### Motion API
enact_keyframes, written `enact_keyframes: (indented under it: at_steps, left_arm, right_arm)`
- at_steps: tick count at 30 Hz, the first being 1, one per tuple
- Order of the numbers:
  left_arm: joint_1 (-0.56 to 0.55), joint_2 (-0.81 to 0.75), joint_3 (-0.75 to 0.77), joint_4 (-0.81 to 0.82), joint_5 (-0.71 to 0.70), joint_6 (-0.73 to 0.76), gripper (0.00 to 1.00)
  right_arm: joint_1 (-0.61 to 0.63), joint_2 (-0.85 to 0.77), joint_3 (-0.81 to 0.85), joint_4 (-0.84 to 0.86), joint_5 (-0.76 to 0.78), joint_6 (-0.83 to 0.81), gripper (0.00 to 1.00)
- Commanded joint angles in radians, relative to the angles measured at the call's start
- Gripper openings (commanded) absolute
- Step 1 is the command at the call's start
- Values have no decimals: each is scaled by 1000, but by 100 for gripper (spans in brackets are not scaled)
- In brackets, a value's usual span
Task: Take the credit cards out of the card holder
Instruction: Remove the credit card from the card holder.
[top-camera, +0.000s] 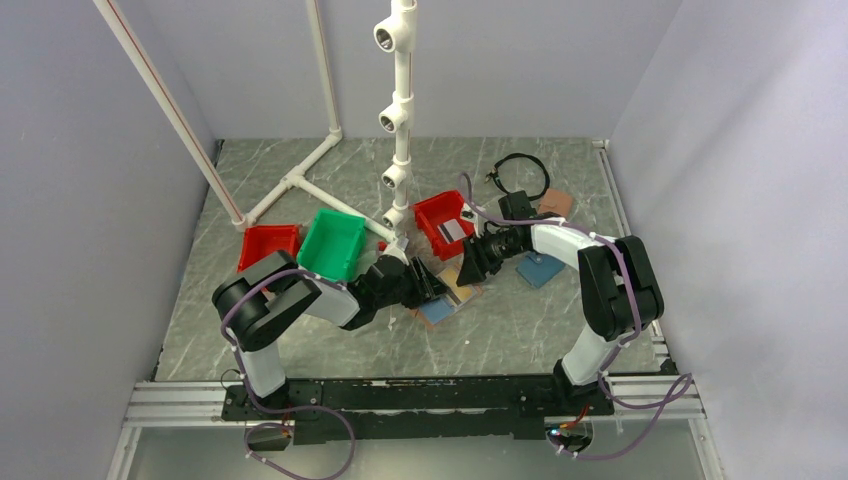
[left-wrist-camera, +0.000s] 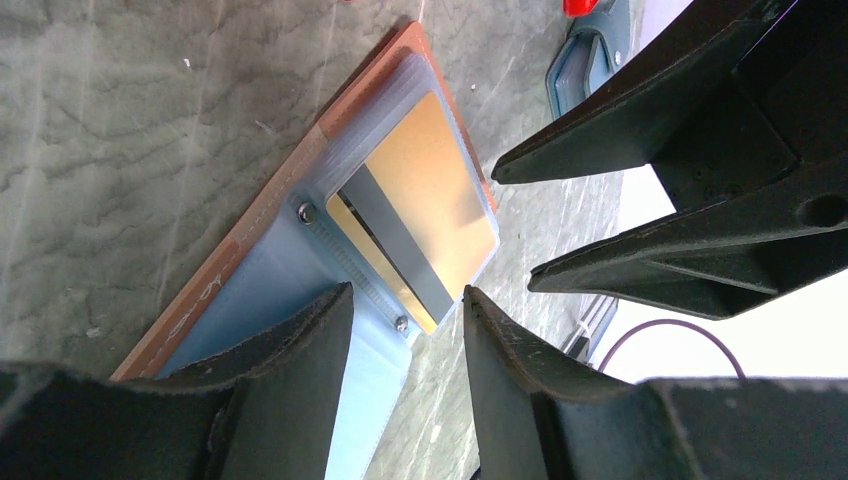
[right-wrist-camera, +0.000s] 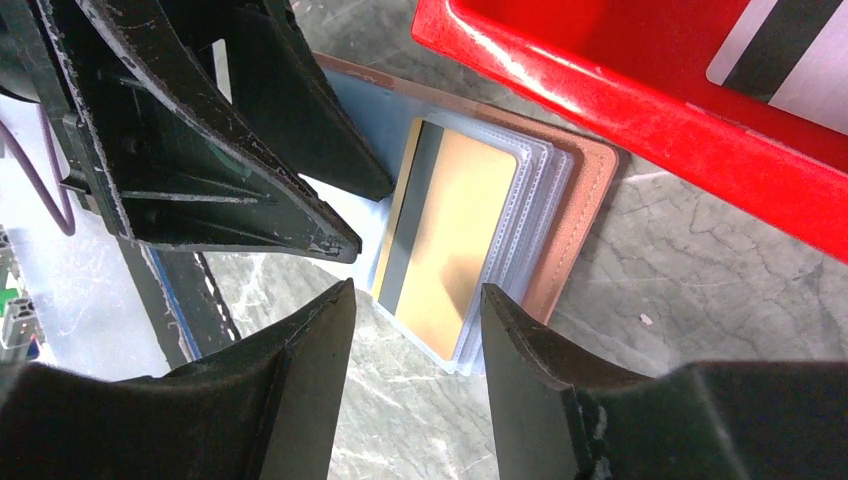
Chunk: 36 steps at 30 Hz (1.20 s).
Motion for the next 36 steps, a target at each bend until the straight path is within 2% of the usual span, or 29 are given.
enact_keyframes:
  at_steps: [1, 17, 20, 24, 29, 36]
  left_arm:
    - [6, 9, -26, -40, 3, 41, 51]
    - [6, 17, -34, -9, 15, 39, 51]
    - [8, 19, -33, -6, 16, 39, 51]
    - [10, 17, -36, -4, 18, 39, 51]
    - [12, 15, -38, -2, 20, 40, 51]
    - [14, 13, -42, 21, 29, 42, 51]
  right_arm:
    - [6, -14, 35, -4, 5, -19, 52]
    - [9, 36, 29, 31, 107, 48, 52]
    - [12, 42, 33, 23, 84, 44, 51]
    - [21, 38, 40, 10, 24, 31, 46]
    - [32, 35, 49, -8, -11, 20, 34]
    - [42, 56, 55, -16, -23, 31, 32]
